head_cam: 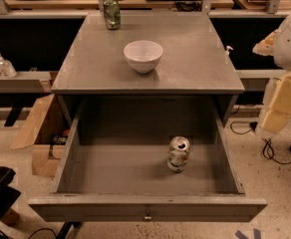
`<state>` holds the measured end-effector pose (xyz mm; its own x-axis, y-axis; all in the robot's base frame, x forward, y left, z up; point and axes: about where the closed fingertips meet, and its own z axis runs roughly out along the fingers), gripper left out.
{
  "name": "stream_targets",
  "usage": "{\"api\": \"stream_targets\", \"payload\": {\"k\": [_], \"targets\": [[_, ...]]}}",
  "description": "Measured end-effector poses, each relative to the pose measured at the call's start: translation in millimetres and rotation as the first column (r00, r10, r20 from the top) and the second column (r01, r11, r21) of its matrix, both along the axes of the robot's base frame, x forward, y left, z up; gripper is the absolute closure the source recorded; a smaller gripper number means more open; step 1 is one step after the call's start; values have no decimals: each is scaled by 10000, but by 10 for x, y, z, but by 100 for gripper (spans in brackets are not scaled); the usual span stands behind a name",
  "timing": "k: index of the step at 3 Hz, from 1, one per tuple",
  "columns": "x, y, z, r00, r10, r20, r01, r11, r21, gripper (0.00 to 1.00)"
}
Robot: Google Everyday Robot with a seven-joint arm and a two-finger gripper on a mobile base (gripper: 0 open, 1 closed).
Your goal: Pick 7up can from top drawer and place on counter
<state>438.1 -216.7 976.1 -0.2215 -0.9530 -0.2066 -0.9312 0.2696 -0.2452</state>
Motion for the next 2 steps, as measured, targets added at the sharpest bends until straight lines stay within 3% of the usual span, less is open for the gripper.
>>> {"api": "stream_targets", "payload": {"k": [2], "targets": [[3,-4,-29,10000,-27,22,27,9999,166,0]]}}
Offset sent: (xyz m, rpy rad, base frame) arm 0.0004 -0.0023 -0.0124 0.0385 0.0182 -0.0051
